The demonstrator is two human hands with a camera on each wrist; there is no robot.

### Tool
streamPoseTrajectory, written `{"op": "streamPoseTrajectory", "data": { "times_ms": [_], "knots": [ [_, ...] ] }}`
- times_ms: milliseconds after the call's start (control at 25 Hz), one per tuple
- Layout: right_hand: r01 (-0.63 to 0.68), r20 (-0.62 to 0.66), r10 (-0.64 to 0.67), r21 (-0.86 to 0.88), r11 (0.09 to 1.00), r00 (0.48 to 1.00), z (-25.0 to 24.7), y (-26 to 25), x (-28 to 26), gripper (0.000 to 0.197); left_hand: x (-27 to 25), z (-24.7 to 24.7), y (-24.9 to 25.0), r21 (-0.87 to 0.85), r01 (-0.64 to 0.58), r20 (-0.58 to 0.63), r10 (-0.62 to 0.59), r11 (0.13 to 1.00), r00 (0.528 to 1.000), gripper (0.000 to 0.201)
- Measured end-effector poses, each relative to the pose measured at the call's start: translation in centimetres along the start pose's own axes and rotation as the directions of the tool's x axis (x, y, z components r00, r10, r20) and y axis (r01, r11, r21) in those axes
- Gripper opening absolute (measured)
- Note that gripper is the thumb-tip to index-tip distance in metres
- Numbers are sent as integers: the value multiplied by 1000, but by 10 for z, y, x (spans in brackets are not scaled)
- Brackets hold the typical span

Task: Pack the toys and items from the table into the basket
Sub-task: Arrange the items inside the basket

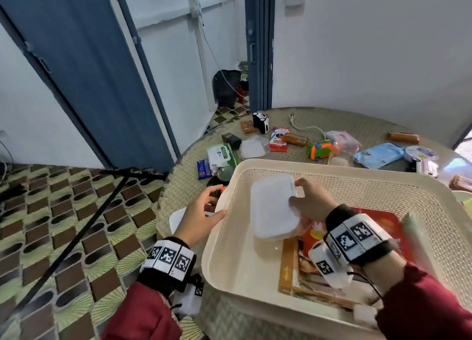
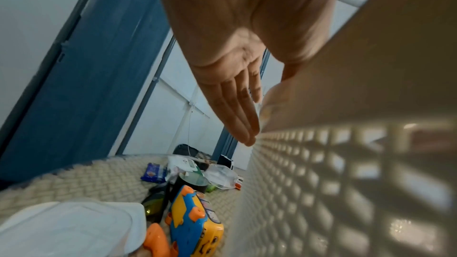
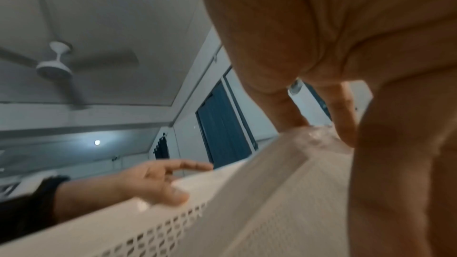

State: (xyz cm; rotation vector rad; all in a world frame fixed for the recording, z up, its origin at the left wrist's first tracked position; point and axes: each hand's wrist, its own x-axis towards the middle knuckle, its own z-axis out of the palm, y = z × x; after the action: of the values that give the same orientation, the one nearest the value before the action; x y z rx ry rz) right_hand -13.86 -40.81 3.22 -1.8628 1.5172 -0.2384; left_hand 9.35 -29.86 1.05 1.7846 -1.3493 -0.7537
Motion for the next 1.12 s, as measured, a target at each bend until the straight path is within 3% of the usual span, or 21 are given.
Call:
{"op": "streamPoseTrajectory", "data": {
  "times_ms": [360, 480, 680, 840, 960, 1040, 1120],
  "knots": [
    [-235, 110, 253, -159, 959, 961, 81, 23, 36, 38, 10, 10, -18, -332, 23, -15, -30, 943, 999, 43],
    [-278, 108, 294, -145, 950, 950, 97, 32, 41, 46, 10, 11, -21, -379, 1, 0, -1, 925, 1000, 43],
    [-312, 31, 315, -79, 947, 949, 113, 27, 36, 41, 12, 9, -25, -417, -19, 24, 32, 909, 999, 43],
    [-306, 47, 316, -150, 940, 948, 117, 31, 33, 46, 12, 9, -28, -453, -16, 41, 39, 891, 998, 45],
    [-234, 65, 266, -310, 921, 962, 124, 34, 31, 81, 13, 10, -30, -486, -10, 59, 44, 874, 997, 46],
    [-79, 98, 130, -409, 909, 987, 128, 33, 30, 87, 13, 10, -31, -506, -3, 70, 44, 862, 997, 46],
    [87, 218, 23, -483, 871, 976, 133, 33, 31, 96, 13, 10, -31, -520, -2, 76, 49, 854, 996, 46]
  ]
}}
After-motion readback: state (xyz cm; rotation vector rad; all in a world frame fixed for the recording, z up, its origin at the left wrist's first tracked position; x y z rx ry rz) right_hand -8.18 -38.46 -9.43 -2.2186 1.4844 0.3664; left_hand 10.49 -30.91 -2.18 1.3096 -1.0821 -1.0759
